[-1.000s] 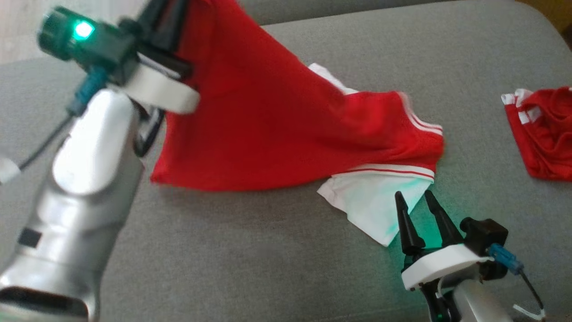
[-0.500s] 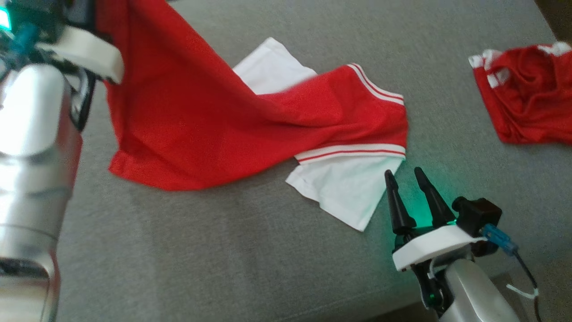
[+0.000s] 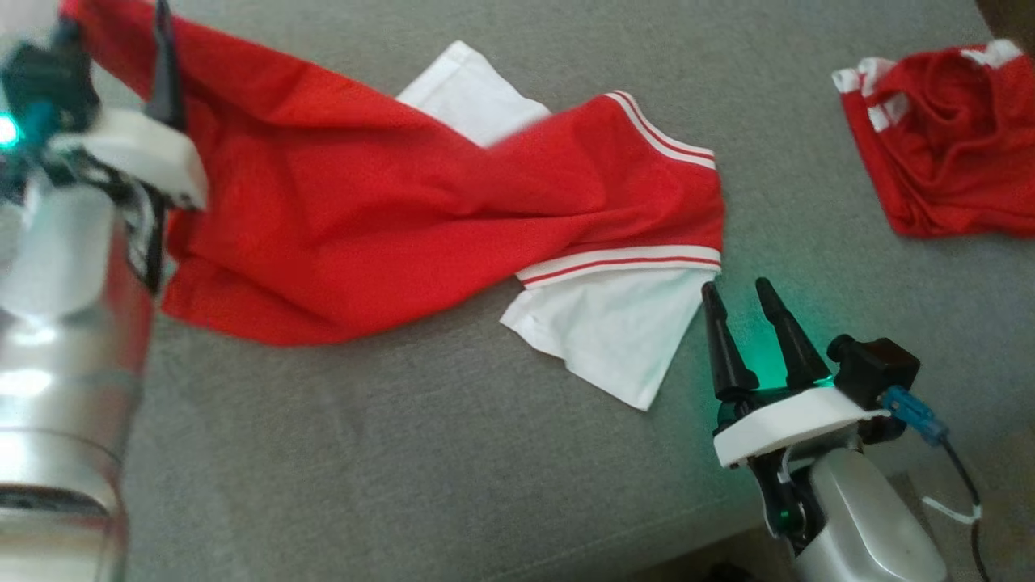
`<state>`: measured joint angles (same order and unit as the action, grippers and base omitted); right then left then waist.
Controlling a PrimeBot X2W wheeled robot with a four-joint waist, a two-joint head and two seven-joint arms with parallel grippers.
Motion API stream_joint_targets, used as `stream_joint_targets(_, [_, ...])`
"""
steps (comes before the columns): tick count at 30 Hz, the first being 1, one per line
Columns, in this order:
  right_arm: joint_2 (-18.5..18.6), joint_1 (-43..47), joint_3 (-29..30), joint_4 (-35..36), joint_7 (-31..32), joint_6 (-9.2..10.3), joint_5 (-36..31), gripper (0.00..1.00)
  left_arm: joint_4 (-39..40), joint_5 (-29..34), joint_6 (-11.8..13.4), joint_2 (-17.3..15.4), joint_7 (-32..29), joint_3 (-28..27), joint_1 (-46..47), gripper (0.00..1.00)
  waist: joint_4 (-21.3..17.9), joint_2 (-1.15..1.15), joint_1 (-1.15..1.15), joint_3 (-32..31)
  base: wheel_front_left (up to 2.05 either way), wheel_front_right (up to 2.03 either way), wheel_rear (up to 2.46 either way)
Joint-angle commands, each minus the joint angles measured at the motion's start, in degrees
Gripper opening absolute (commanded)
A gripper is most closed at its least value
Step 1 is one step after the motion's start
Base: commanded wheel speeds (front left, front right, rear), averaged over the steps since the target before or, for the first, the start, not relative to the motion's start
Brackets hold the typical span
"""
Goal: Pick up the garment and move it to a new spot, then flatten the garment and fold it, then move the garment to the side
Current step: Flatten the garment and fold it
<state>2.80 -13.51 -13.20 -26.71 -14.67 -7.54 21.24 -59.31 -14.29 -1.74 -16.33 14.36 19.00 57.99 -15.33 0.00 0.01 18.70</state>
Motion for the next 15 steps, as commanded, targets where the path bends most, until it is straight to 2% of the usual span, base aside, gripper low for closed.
stream_joint_targets(1, [0.1,-0.1,-0.8,1.9,-0.3,0.05,0.0,1.0,1.2,-0.9,0.5,-1.0,0.5,-2.0,-0.2,1.0,1.5,0.0,-0.01,-1.2,0.0,0.0,0.0])
stream_joint_targets(3, [0.1,0.1,-0.3,2.0,-0.3,0.05,-0.5,1.0,1.5,-2.4,1.3,0.7,0.6,-3.0,-3.1,1.0,2.7,0.0,-0.01,-2.0,0.0,0.0,0.0])
stream_joint_targets(8, [0.1,0.1,0.4,2.1,-0.3,0.05,-1.6,1.0,3.6,-5.8,1.4,4.1,0.6,-6.1,-12.9,1.0,4.4,0.0,-0.01,-3.5,0.0,0.0,0.0])
stream_joint_targets(15, [0.1,0.5,0.8,1.9,-0.3,0.05,-2.6,1.0,4.8,-7.3,2.1,6.3,0.6,-8.6,-22.5,1.0,5.2,0.0,-0.01,-4.6,0.0,0.0,0.0])
